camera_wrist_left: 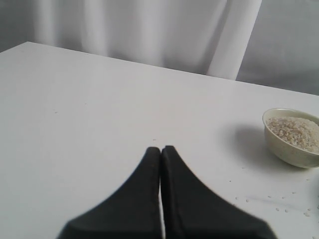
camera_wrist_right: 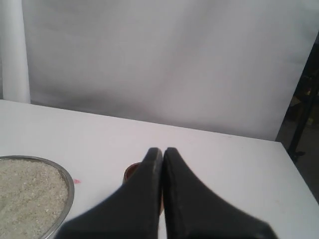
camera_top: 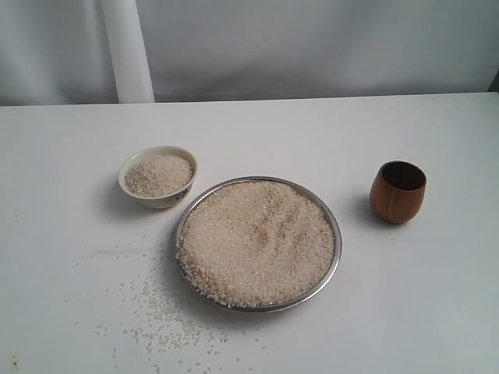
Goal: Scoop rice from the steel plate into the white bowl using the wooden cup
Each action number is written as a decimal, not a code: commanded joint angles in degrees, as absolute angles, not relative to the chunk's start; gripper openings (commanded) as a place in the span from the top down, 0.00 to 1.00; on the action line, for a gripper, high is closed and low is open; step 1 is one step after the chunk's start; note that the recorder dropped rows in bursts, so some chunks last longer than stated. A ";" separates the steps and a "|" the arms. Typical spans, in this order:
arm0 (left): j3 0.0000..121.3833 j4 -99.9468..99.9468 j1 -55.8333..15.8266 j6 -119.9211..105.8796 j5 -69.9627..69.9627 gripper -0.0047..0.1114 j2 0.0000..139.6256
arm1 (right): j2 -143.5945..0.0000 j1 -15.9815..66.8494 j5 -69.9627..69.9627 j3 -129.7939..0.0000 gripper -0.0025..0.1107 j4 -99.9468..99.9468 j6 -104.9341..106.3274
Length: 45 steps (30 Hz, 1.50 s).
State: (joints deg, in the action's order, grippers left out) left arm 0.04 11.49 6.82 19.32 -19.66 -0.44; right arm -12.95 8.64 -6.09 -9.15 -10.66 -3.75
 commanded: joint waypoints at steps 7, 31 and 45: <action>0.00 11.28 6.74 19.45 -19.31 0.96 0.00 | -1.58 8.63 -2.77 0.00 0.98 -6.75 -3.68; 0.00 11.28 6.74 19.45 -19.31 0.96 0.00 | -1.42 8.63 -4.93 0.00 0.98 -6.97 -3.68; 0.00 11.28 6.74 19.45 -19.31 0.96 0.00 | -1.42 8.63 -4.93 0.00 0.98 -6.97 -3.68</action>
